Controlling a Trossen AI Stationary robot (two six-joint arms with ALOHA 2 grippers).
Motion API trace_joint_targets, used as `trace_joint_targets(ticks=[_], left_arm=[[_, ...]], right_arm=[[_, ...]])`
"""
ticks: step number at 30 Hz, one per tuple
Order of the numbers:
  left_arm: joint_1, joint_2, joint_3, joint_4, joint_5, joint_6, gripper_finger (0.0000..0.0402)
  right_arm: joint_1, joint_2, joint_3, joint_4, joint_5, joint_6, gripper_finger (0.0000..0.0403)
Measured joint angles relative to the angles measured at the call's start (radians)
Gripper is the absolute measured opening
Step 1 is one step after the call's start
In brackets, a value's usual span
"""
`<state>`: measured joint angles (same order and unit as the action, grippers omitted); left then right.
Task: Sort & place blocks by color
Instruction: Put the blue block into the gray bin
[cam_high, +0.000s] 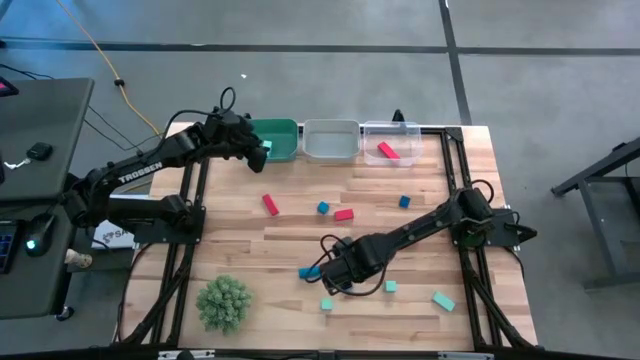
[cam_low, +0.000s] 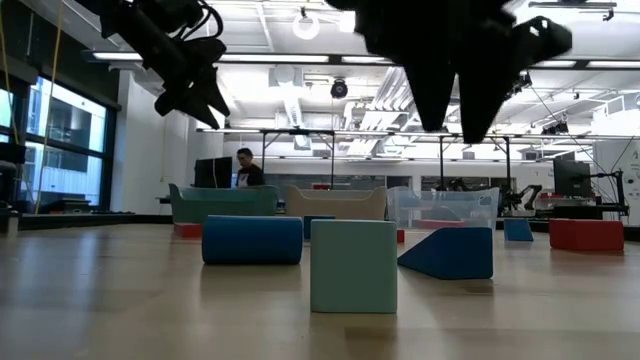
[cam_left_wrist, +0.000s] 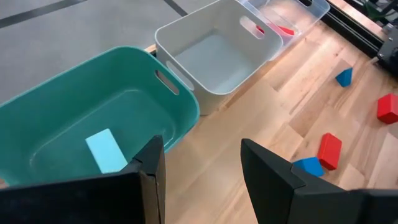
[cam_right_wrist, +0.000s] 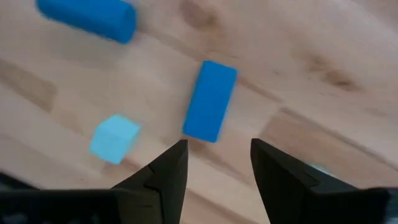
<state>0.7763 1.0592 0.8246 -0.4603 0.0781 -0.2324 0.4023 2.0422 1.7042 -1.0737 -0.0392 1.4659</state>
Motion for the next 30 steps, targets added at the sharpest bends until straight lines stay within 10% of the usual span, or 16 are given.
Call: trace_joint_targets(ticks=[30], left_arm=[[0.000,0.000,0.000,0.001,-0.022,0.000,0.0131]], right_arm=[[-0.017,0.012,-0.171,0.235,-0.040,0.104,0.0165]])
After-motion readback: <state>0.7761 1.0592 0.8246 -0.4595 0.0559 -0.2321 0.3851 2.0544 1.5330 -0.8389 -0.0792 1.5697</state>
